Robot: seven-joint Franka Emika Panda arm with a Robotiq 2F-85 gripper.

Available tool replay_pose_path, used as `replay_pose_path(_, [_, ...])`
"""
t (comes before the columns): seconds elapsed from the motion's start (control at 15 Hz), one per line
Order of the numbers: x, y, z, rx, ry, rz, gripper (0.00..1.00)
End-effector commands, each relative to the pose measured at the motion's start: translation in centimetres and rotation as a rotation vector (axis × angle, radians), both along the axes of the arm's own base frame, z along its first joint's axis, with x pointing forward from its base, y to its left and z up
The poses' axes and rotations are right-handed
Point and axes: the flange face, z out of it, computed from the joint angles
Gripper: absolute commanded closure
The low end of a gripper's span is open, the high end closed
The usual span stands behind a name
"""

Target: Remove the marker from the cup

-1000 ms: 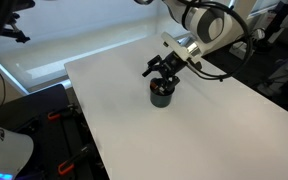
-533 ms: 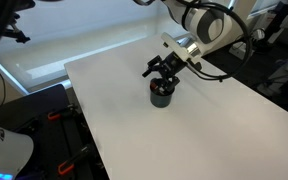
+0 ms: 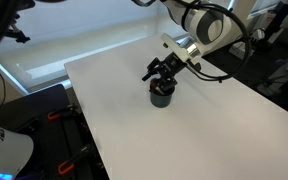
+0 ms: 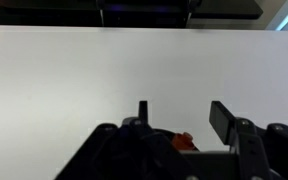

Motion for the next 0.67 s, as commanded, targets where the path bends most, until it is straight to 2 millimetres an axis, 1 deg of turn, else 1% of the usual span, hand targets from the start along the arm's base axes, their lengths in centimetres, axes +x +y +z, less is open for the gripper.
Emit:
replay_pose_path(0.0, [0.11, -0.05, 0.04, 0.002, -0.005, 0.009, 0.65])
replay_pose_path(0.2, [0.06, -0.12, -0.08, 0.003, -0.003, 0.011, 0.88])
replay_pose_path(0.27, [0.04, -0.16, -0.11, 0.003, -0.002, 0.011, 0.95])
replay_pose_path(0.33, [0.04, -0.18, -0.14, 0.004, -0.002, 0.011, 1.0])
replay_pose_path(0.53, [-0.1, -0.18, -0.15, 0.007, 0.009, 0.019, 1.0])
replay_pose_path(0.6, [-0.11, -0.15, -0.14, 0.005, 0.006, 0.021, 0.78])
